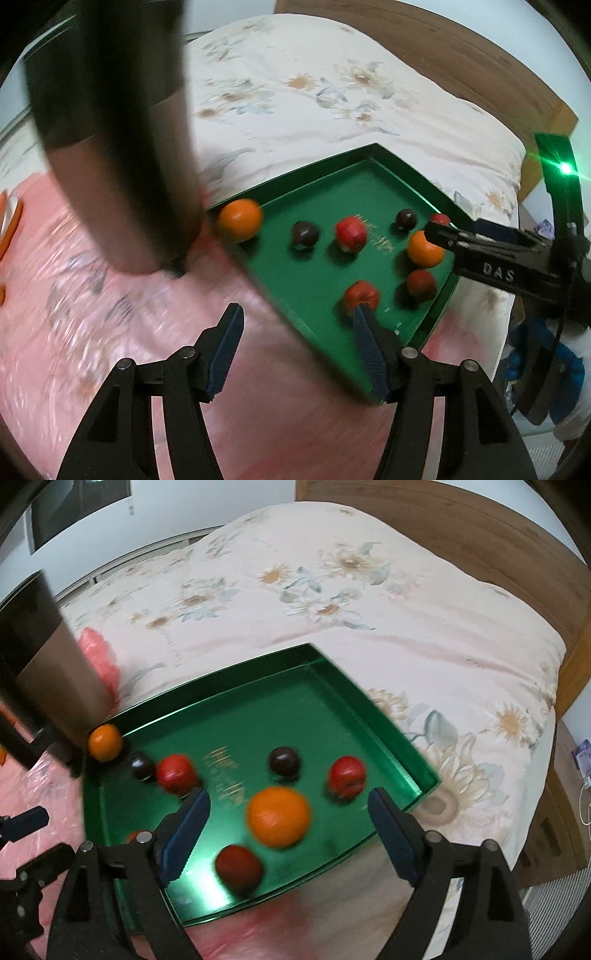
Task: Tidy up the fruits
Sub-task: 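Withdraw both open tools from the tray back over the sheet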
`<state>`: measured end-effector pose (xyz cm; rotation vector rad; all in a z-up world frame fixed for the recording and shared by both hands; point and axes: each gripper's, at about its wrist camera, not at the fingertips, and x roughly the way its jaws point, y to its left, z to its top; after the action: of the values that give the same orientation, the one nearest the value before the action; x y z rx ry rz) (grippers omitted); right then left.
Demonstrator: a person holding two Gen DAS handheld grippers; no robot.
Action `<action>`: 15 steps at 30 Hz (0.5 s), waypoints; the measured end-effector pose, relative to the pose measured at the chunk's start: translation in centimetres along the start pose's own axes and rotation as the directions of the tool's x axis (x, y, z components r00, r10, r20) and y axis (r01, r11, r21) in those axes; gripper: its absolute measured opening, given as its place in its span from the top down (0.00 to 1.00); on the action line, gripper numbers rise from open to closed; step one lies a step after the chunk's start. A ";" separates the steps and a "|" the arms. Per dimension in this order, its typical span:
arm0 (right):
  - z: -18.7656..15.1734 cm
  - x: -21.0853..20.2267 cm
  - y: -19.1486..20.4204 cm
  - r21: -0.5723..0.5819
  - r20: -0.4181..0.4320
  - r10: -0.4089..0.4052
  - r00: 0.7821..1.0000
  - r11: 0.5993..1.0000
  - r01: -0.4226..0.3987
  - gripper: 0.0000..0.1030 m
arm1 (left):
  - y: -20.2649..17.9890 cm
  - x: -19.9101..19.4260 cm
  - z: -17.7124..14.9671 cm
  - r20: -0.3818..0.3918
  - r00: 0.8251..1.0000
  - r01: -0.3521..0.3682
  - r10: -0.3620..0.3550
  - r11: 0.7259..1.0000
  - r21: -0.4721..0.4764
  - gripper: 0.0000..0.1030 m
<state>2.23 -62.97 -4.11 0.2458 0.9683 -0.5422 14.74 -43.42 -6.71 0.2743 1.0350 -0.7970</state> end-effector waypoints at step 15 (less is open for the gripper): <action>-4.1 -2.7 8.0 -0.085 -0.074 0.138 0.988 0.986 -0.144 0.00 | 7.9 -4.1 -4.0 -0.005 0.998 -0.061 0.061 0.987 -0.146 0.46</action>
<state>2.45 -53.57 -4.42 0.2511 1.0306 -0.3613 16.55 -33.81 -6.45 0.1796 1.0753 -0.6625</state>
